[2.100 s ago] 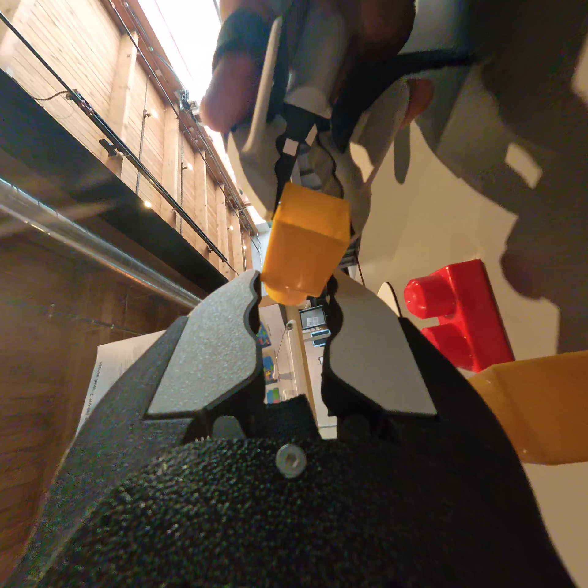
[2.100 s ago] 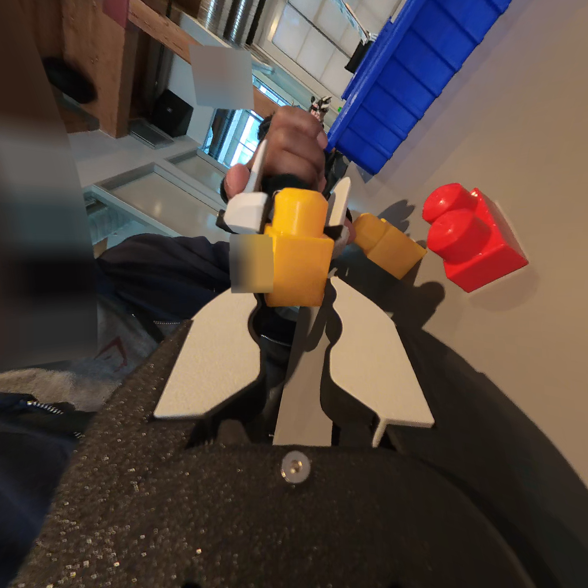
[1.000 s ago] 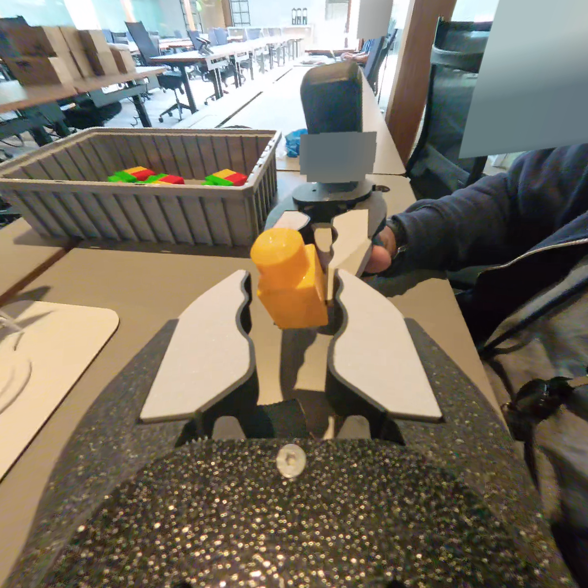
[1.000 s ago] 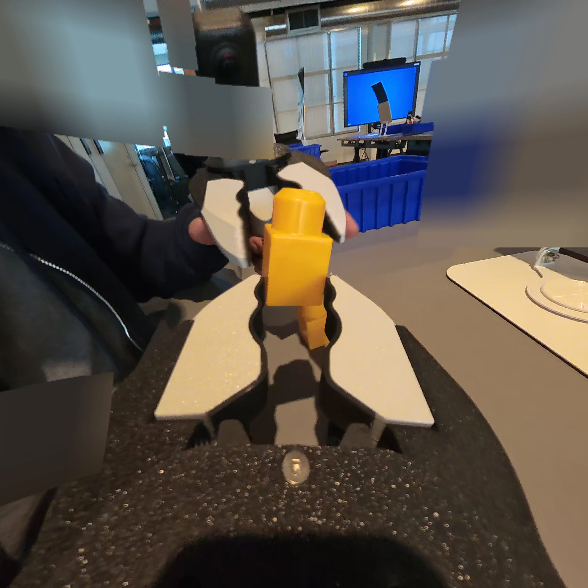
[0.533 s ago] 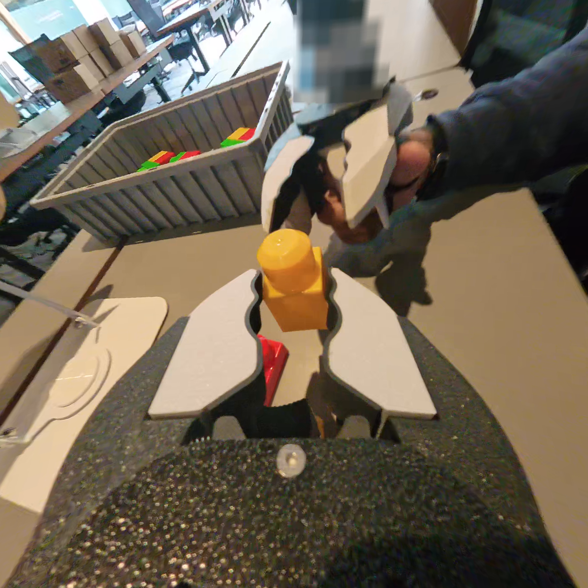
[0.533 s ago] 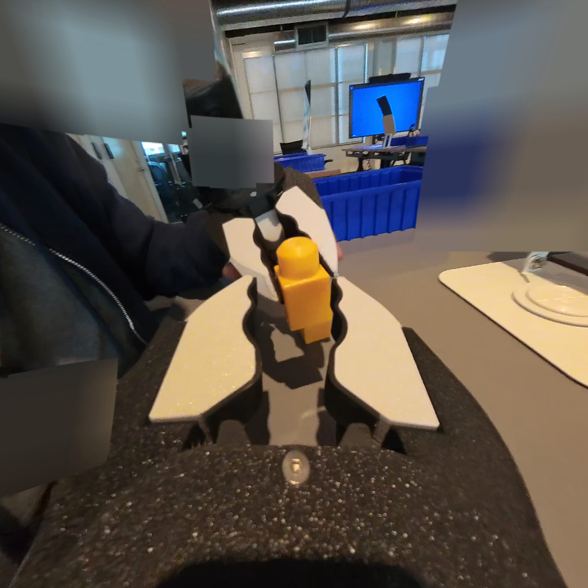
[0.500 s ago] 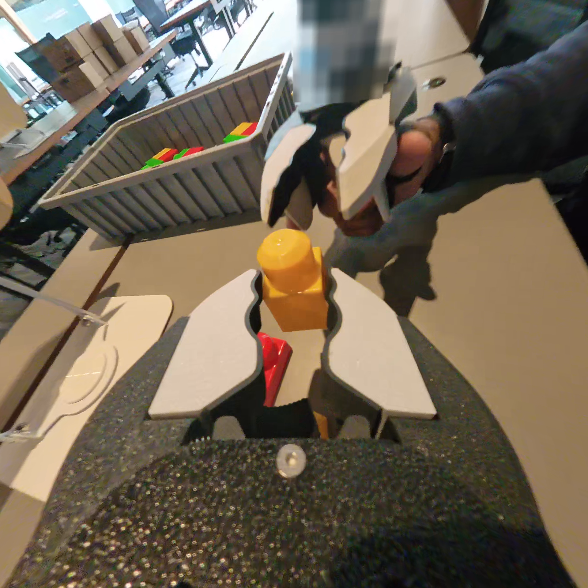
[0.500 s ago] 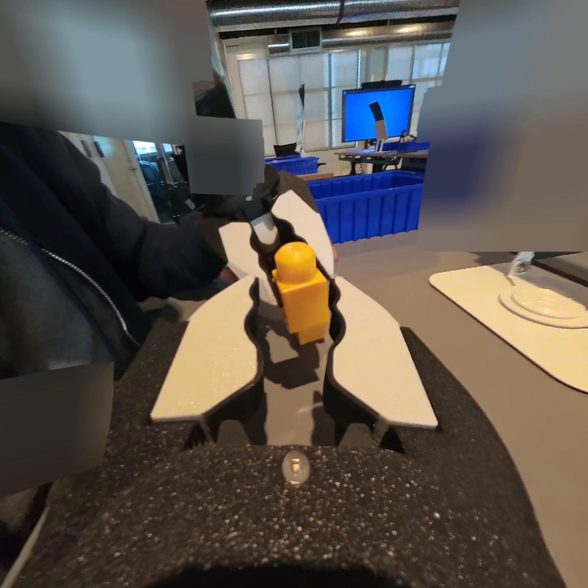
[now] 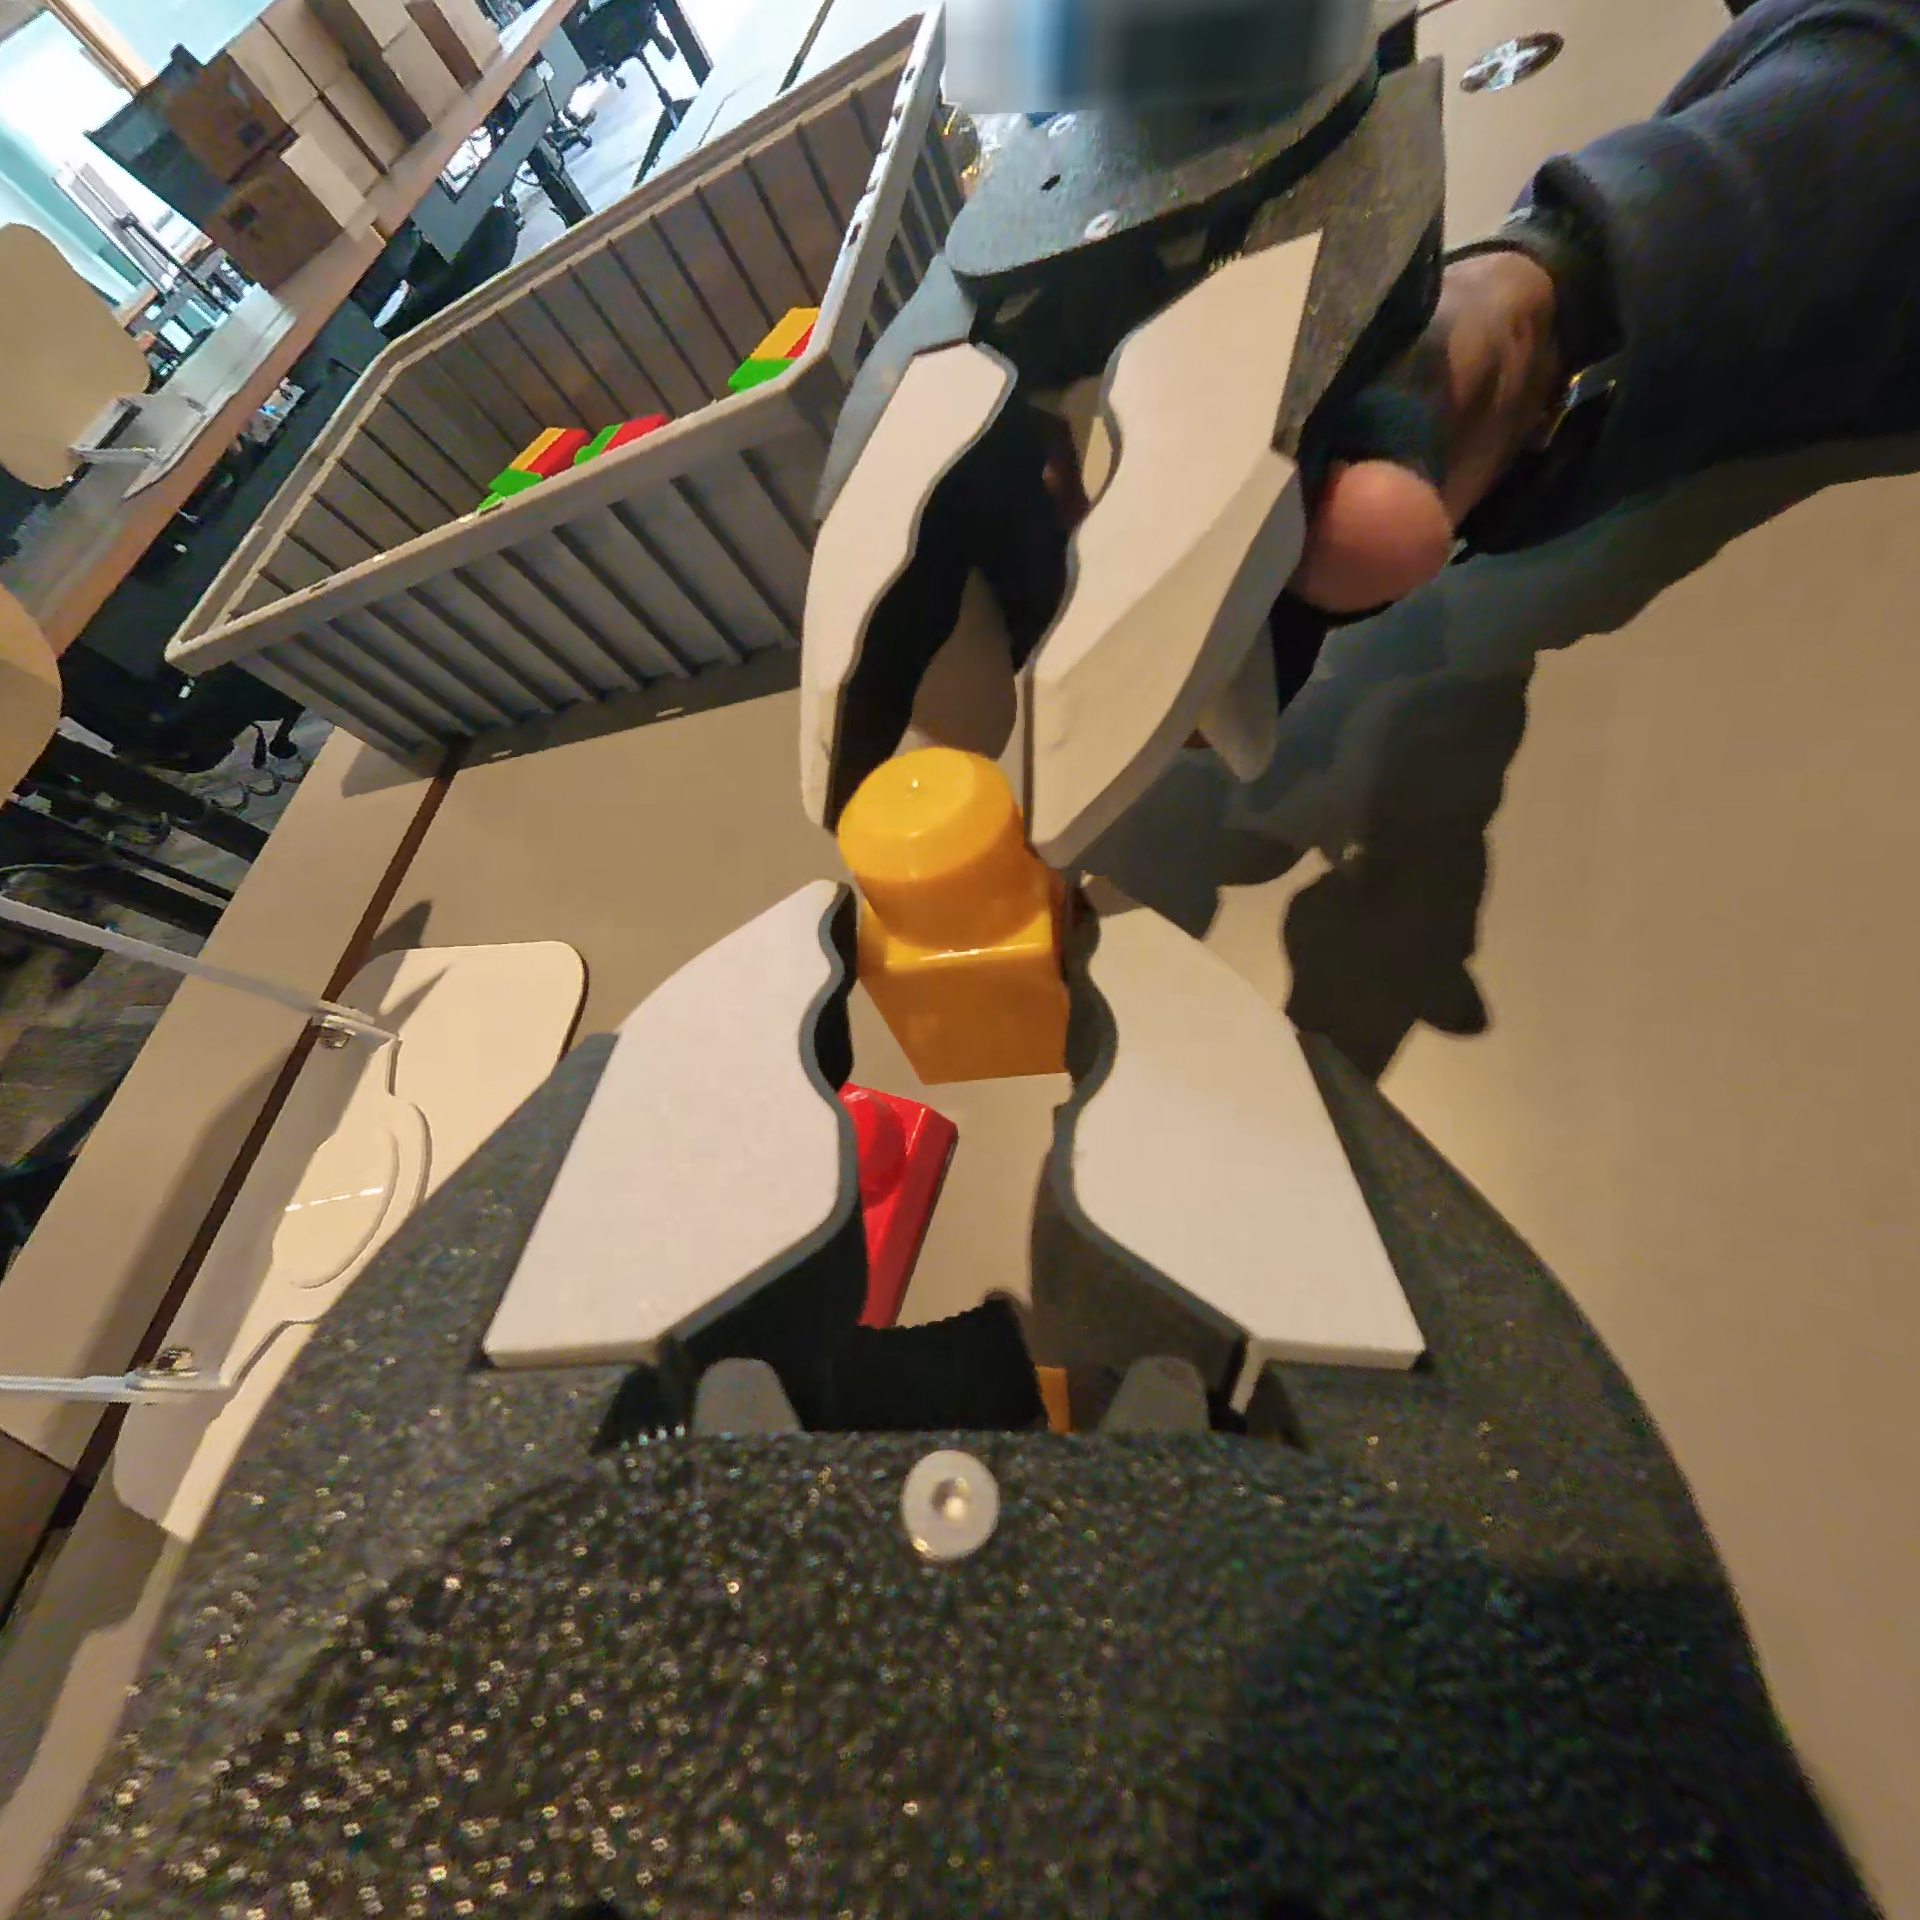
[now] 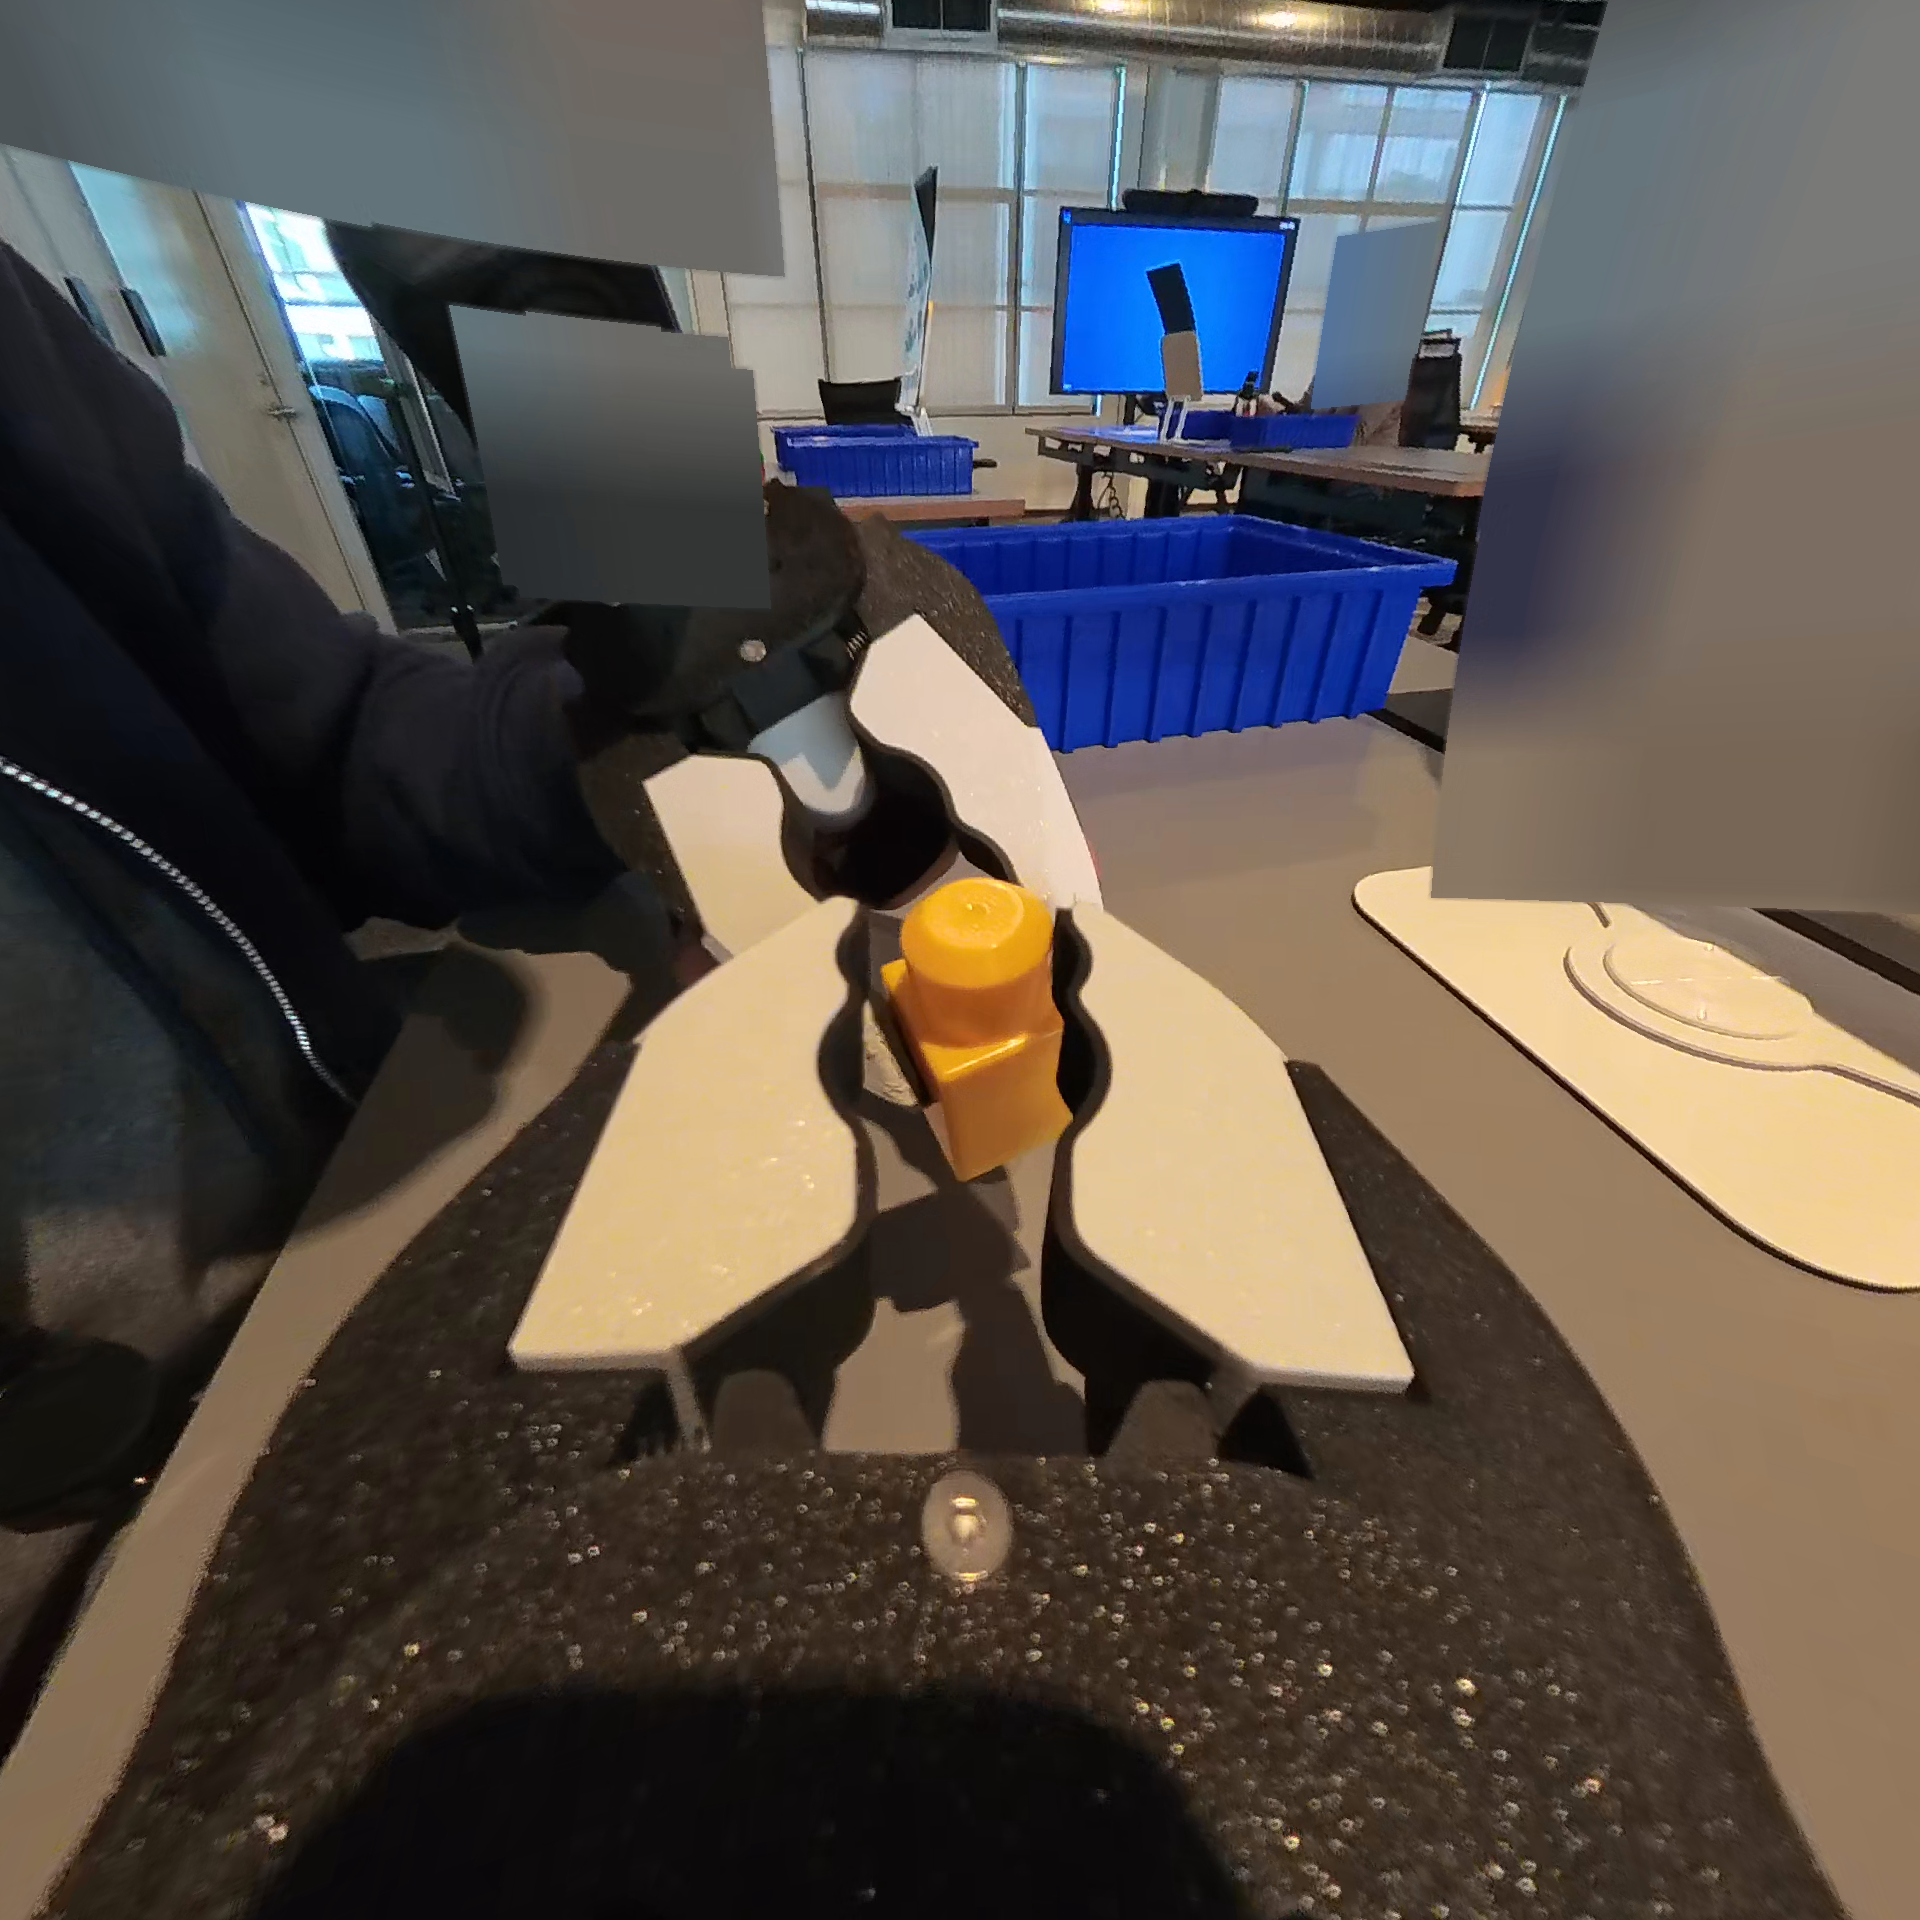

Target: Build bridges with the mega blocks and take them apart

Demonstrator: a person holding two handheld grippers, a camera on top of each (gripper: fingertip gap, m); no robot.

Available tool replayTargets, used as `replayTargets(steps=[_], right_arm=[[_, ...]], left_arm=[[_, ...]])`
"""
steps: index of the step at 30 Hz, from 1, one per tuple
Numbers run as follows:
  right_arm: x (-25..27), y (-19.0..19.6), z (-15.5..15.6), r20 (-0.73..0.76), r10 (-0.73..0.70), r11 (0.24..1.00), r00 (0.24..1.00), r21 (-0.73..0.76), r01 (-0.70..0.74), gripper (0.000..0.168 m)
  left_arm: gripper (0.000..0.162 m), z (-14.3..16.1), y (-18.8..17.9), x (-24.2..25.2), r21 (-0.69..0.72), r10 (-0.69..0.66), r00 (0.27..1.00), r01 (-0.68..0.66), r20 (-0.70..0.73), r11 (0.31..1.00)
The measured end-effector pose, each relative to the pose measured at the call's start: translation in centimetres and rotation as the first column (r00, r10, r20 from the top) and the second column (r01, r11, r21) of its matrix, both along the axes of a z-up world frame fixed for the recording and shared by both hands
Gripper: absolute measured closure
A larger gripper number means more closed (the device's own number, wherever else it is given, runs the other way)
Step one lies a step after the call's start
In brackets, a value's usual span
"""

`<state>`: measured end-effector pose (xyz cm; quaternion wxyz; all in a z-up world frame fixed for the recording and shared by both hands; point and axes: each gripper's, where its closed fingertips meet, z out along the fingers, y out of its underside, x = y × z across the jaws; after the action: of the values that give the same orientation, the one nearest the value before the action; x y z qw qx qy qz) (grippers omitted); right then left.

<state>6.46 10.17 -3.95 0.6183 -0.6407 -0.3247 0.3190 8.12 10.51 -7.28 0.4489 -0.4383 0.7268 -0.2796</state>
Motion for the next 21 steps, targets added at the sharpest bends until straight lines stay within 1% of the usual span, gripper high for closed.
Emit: replayTargets(steps=[4, 12, 18, 21], right_arm=[[0.0, 0.2, -0.2, 0.005, -0.015, 1.0, 1.0, -0.001, 0.015, 0.139], [0.0, 0.6, -0.7, 0.016, -0.037, 0.999, 0.999, -0.021, 0.037, 0.14], [0.8, 1.1, -1.1, 0.033, -0.073, 0.996, 0.997, -0.04, 0.074, 0.14], [0.7, 1.4, -2.0, 0.079, -0.079, 0.995, 0.994, -0.058, 0.083, 0.14]], left_arm=[[0.124, -0.1, -0.2, 0.0, -0.02, -0.002, 1.0, 0.002, -0.005, 1.0], [0.124, -0.4, 0.1, -0.2, -0.025, 0.016, 0.999, -0.017, -0.028, 1.0], [0.123, 0.6, 1.1, -1.5, -0.049, 0.001, 1.0, -0.002, -0.019, 0.999], [0.124, 1.4, 2.2, -3.6, -0.035, -0.05, 0.998, 0.049, -0.028, 0.998]])
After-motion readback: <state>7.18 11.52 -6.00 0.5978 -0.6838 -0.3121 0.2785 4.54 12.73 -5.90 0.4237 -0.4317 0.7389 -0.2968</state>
